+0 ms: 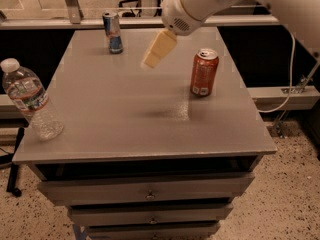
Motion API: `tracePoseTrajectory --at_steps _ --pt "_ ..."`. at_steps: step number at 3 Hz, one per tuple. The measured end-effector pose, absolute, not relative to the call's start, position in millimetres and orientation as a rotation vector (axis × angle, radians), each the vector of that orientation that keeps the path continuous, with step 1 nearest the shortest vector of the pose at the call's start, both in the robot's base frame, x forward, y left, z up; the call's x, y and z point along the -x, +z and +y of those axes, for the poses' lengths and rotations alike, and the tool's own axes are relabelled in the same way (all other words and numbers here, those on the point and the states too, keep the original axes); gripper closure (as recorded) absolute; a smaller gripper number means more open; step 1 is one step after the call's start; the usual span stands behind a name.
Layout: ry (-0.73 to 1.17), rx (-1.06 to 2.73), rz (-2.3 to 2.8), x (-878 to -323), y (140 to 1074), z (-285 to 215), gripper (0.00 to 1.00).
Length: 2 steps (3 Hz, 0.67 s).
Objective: Move redbull can near water bottle
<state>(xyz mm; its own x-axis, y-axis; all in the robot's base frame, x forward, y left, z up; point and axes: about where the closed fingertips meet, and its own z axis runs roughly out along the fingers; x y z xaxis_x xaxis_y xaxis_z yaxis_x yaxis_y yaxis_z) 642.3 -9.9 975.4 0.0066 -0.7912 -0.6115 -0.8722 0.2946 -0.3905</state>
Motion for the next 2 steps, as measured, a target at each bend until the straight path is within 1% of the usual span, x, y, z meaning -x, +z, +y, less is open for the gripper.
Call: tracePoseTrajectory --at_steps 2 --pt "0.179 1.241 1.834 -761.0 932.2 25.5 0.0"
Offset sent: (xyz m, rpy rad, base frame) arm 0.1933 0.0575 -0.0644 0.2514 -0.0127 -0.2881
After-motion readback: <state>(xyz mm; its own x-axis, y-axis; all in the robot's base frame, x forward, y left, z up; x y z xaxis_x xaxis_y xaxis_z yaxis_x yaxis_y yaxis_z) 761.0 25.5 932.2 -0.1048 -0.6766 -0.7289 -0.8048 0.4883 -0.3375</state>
